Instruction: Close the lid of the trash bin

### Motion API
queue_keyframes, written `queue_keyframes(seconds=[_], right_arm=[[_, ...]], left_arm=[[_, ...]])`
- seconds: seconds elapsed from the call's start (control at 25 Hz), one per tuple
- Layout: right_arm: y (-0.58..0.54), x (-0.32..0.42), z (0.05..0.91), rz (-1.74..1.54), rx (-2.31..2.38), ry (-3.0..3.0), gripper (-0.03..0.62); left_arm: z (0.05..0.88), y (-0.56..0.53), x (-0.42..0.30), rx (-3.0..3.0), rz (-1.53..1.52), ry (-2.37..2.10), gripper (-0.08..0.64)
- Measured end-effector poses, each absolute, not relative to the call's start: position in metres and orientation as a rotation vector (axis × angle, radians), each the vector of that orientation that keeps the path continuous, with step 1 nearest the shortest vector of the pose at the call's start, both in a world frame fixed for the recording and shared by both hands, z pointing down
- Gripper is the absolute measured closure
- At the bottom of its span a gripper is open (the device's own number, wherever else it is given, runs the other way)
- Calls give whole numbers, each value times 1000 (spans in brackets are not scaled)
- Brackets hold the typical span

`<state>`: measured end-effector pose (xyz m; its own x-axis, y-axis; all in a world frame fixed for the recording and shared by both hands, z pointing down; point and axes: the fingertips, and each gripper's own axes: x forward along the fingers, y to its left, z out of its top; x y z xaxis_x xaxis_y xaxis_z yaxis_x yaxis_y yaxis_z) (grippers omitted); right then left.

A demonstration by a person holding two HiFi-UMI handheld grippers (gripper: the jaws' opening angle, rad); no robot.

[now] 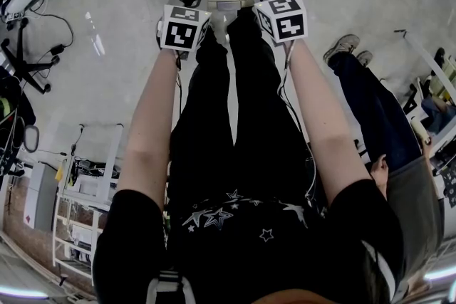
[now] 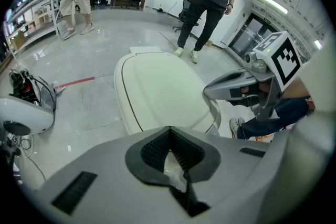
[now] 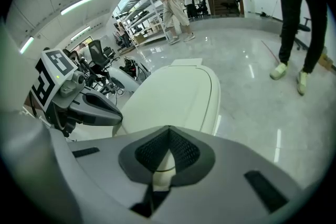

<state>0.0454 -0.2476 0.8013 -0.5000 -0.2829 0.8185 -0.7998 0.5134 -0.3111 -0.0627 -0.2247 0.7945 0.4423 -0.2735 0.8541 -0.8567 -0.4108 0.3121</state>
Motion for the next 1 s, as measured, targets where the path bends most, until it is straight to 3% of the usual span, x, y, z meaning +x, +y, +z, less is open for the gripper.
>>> queue_keyframes(seconds=[0.44,1.0], right_arm=[[-255,30,760,914,900,-2074,597],[-261,29,618,841,1150,-2170,597]], left_arm=[[740,-249,-68,1995,846,-1011,549],[600,-249,-95,2175,641,-1087,549]])
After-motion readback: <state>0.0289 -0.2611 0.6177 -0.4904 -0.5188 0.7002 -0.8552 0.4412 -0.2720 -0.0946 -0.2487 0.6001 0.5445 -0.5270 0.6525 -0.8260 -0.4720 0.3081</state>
